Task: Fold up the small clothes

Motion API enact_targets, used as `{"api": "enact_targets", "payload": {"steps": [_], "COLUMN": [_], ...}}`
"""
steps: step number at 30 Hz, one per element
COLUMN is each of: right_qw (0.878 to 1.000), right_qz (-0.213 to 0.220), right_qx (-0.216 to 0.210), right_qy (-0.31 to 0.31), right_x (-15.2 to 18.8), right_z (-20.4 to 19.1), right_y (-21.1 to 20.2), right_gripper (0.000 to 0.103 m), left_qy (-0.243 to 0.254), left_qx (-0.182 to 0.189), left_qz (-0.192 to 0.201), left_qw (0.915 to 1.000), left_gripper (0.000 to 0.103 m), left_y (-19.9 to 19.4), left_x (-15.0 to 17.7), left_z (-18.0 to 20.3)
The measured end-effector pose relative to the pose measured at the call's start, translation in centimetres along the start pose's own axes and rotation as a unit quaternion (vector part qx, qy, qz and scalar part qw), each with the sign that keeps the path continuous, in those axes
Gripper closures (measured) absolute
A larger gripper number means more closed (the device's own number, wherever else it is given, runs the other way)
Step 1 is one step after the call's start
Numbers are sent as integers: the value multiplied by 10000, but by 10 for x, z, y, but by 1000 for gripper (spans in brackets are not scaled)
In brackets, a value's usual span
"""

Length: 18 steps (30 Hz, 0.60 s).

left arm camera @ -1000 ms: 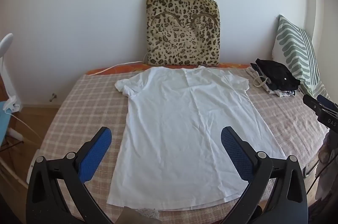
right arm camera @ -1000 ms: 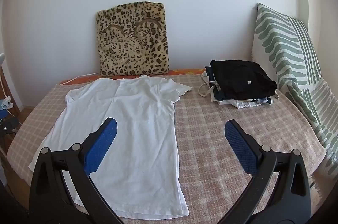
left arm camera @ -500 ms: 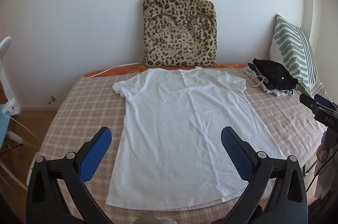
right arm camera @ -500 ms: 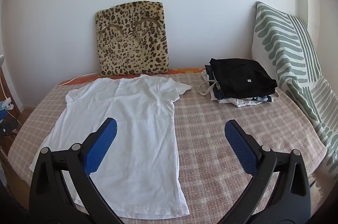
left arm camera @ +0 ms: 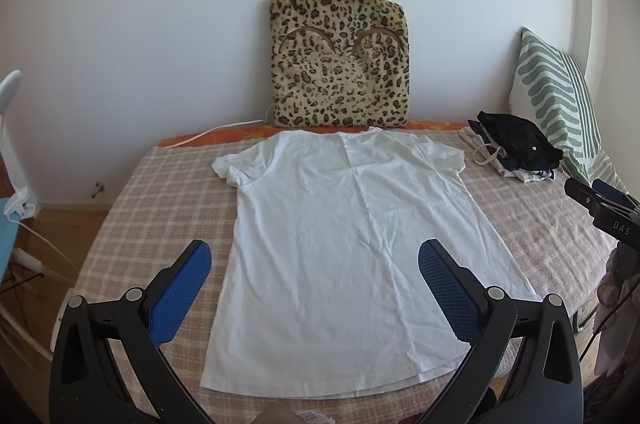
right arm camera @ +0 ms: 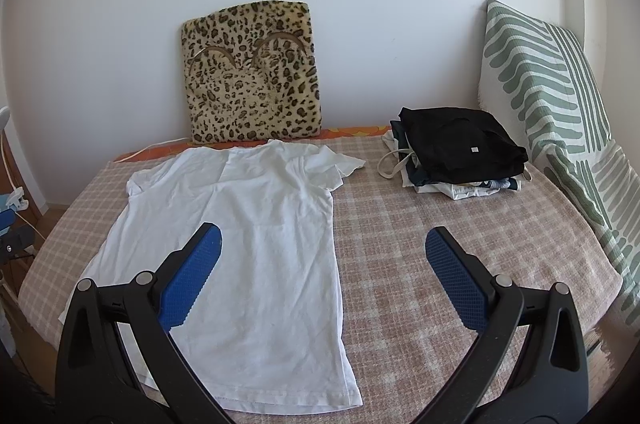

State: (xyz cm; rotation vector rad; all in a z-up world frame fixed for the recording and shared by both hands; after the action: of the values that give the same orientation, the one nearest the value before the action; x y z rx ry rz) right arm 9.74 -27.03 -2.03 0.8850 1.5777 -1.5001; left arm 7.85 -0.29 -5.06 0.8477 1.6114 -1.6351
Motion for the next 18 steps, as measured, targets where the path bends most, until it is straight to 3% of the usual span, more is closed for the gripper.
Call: {"api": "enact_targets", "payload": {"steps": [18], "right_qw": [10000], "right_qz": [-12], "right_qx": [-8], "right_qy": [21], "right_x": [0], "right_z": [0], "right_y": [1], "right_gripper": [0], "left_qy": [-16], "left_qx": [-8], "left_qz": [5], "left_qw": [10000], "left_gripper": [0], "left_y": [-2], "left_x": [0], "left_z": [0]}}
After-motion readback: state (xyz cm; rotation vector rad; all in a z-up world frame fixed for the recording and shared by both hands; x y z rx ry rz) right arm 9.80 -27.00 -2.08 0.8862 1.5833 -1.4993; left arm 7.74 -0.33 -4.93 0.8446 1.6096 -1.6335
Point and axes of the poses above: each gripper's, at about its wrist camera, not at the fingertips, and y roughly the way its jaws point, z to its right, x to its underside, the point moved 10 cm from there along y, roughly the way its jaws point, and after that the axes turned 2 degrees about z, right-handed, at the moved point
